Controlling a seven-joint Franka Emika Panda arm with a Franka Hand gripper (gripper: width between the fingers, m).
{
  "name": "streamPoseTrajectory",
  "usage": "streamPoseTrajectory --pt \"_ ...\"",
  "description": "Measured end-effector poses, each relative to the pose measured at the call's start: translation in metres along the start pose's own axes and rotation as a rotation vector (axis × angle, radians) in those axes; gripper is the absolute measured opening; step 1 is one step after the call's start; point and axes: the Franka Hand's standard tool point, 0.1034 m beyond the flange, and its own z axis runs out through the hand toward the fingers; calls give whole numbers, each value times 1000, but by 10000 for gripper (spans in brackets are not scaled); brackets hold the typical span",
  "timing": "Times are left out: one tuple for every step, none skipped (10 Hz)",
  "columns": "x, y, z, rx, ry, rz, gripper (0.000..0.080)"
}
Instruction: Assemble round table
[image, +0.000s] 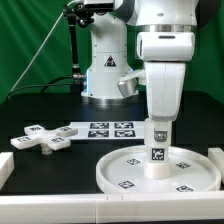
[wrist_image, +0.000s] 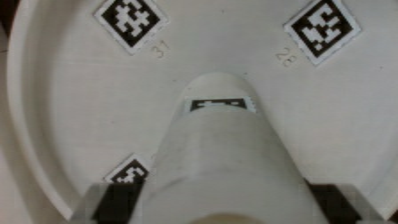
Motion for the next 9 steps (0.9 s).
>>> streamPoseTrajectory --pt "0 0 0 3 3 29 409" --pt "-1 0 0 12 6 117 409" --pt "-1 0 0 13 5 134 409" --pt "-1 0 0 13 5 212 409" --pt "-1 0 0 14 4 285 409" --pt "-1 0 0 14 5 338 409" --pt "-1 0 0 17 8 453 409" --pt "-3 0 0 26 18 578 409" --pt "-2 -1 0 31 23 673 409"
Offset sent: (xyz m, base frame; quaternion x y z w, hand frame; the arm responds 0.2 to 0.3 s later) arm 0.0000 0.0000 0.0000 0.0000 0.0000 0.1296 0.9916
